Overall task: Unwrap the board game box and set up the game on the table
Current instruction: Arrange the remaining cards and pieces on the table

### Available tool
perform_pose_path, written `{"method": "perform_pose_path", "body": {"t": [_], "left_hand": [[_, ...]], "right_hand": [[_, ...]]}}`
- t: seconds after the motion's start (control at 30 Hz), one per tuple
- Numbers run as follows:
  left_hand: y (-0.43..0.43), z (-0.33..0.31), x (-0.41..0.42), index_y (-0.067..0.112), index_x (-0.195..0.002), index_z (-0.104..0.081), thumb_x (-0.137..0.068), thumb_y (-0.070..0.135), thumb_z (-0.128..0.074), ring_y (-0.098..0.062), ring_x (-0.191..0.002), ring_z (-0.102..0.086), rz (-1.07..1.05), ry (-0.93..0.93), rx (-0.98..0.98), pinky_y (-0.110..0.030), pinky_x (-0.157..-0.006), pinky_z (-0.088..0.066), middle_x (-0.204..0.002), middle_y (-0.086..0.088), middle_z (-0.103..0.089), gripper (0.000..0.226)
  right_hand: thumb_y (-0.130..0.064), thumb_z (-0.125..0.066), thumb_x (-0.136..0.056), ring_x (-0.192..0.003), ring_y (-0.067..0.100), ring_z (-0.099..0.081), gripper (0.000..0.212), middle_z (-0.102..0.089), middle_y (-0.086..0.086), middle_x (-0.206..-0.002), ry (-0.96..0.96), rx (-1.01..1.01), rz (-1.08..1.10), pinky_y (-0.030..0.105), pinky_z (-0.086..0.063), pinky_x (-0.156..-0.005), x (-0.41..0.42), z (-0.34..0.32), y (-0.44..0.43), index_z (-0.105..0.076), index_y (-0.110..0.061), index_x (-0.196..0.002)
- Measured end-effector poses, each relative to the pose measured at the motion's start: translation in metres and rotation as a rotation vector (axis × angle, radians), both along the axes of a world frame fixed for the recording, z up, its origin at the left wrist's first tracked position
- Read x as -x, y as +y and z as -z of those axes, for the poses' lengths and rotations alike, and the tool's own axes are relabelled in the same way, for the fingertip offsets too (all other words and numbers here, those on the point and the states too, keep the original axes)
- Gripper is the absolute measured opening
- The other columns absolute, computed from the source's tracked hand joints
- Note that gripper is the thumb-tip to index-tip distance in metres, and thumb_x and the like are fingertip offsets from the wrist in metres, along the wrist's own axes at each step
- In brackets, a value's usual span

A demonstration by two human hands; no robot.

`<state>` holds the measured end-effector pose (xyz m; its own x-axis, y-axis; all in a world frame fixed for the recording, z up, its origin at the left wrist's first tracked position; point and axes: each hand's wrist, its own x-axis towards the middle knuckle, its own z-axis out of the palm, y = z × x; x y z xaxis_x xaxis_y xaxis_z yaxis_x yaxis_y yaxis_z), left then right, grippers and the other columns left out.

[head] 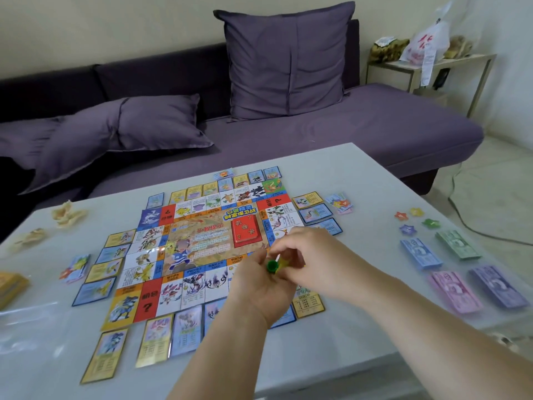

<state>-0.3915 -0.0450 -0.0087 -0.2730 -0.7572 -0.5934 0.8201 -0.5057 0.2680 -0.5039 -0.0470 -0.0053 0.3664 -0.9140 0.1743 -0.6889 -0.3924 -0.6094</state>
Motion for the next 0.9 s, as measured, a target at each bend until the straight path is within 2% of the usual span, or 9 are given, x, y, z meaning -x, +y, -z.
{"method": "perform_pose_path", "body": {"t": [0.1,0.17,0.27,0.33,0.43,0.57,0.67,0.77,0.9], "left_hand": [[0.003,0.0,0.0,0.0,-0.117,-0.052,-0.099,0.015,-0.032,-0.017,-0.062,-0.056,0.019,0.022,0.003,-0.02,-0.059,-0.036,-0.07,-0.014,-0.058,0.031],[0.005,-0.001,0.0,0.001,-0.114,-0.05,-0.099,0.015,-0.03,-0.015,-0.058,-0.05,0.019,0.028,-0.003,-0.02,-0.056,-0.029,-0.067,-0.013,-0.055,0.029],[0.004,-0.002,-0.001,-0.004,-0.124,-0.047,-0.095,0.009,-0.03,-0.021,-0.066,-0.054,0.016,0.007,0.023,-0.02,-0.062,-0.041,-0.085,-0.018,-0.057,0.036],[0.001,-0.001,-0.003,-0.007,-0.128,-0.045,-0.095,0.003,-0.03,-0.033,-0.084,-0.064,0.003,-0.012,0.054,-0.035,-0.071,-0.057,-0.11,-0.025,-0.059,0.038],[-0.002,0.0,-0.001,-0.006,-0.128,-0.048,-0.093,-0.007,-0.028,-0.035,-0.113,-0.058,0.009,-0.091,0.088,-0.044,-0.089,-0.051,-0.13,-0.023,-0.053,0.04],[-0.003,0.002,0.005,0.0,-0.132,-0.045,-0.092,-0.017,-0.028,-0.032,-0.098,-0.063,0.095,-0.297,0.255,-0.033,-0.07,-0.059,-0.126,-0.022,-0.056,0.047],[0.0,0.007,0.007,0.007,-0.133,-0.044,-0.087,-0.025,-0.029,-0.031,-0.104,-0.062,0.193,-0.578,0.431,-0.027,-0.077,-0.057,-0.118,-0.014,-0.058,0.058],[0.001,0.011,0.01,0.007,-0.131,-0.047,-0.083,-0.028,-0.027,-0.019,-0.097,-0.068,0.271,-0.775,0.571,-0.025,-0.081,-0.056,-0.112,-0.007,-0.064,0.063],[0.002,0.013,0.005,0.007,-0.125,-0.054,-0.081,-0.028,-0.031,-0.014,-0.095,-0.068,0.37,-0.811,0.61,-0.031,-0.093,-0.051,-0.106,-0.007,-0.07,0.062]], "right_hand": [[-0.021,-0.069,-0.082,-0.092,0.009,-0.056,0.025,-0.055,-0.006,-0.098,0.041,-0.013,-0.008,0.034,-0.049,-0.082,0.005,0.001,-0.002,-0.07,-0.029,-0.106],[-0.02,-0.069,-0.083,-0.092,0.011,-0.057,0.021,-0.056,-0.005,-0.098,0.042,-0.014,-0.022,0.038,-0.049,-0.082,0.006,0.001,-0.003,-0.072,-0.027,-0.103],[-0.018,-0.068,-0.084,-0.08,0.0,-0.056,0.014,-0.058,-0.01,-0.09,-0.022,0.009,-0.023,0.025,-0.047,-0.073,0.007,0.0,-0.005,-0.074,-0.024,-0.095],[-0.018,-0.067,-0.086,-0.068,-0.008,-0.052,0.009,-0.055,-0.017,-0.075,-0.094,0.033,0.034,0.009,-0.038,-0.062,0.01,-0.002,-0.006,-0.074,-0.02,-0.09],[-0.02,-0.065,-0.088,-0.065,-0.012,-0.054,0.008,-0.057,-0.021,-0.07,-0.248,-0.006,0.164,0.003,-0.038,-0.061,0.018,-0.007,-0.008,-0.072,-0.018,-0.09],[-0.026,-0.066,-0.087,-0.072,-0.003,-0.062,0.013,-0.069,-0.013,-0.079,-0.293,-0.224,0.155,0.013,-0.048,-0.07,0.024,-0.005,-0.012,-0.075,-0.021,-0.095],[-0.023,-0.066,-0.087,-0.07,0.0,-0.064,0.017,-0.069,-0.01,-0.08,-0.279,-0.306,0.133,0.022,-0.054,-0.074,0.028,-0.001,-0.014,-0.073,-0.021,-0.102],[-0.018,-0.065,-0.087,-0.071,-0.004,-0.062,0.022,-0.069,-0.01,-0.086,-0.28,-0.321,0.081,0.014,-0.049,-0.068,0.027,-0.001,-0.013,-0.071,-0.02,-0.109],[-0.012,-0.061,-0.09,-0.062,-0.021,-0.052,0.028,-0.058,-0.029,-0.08,-0.174,-0.31,-0.033,0.001,-0.038,-0.059,0.027,-0.007,-0.007,-0.069,-0.024,-0.114]]}}
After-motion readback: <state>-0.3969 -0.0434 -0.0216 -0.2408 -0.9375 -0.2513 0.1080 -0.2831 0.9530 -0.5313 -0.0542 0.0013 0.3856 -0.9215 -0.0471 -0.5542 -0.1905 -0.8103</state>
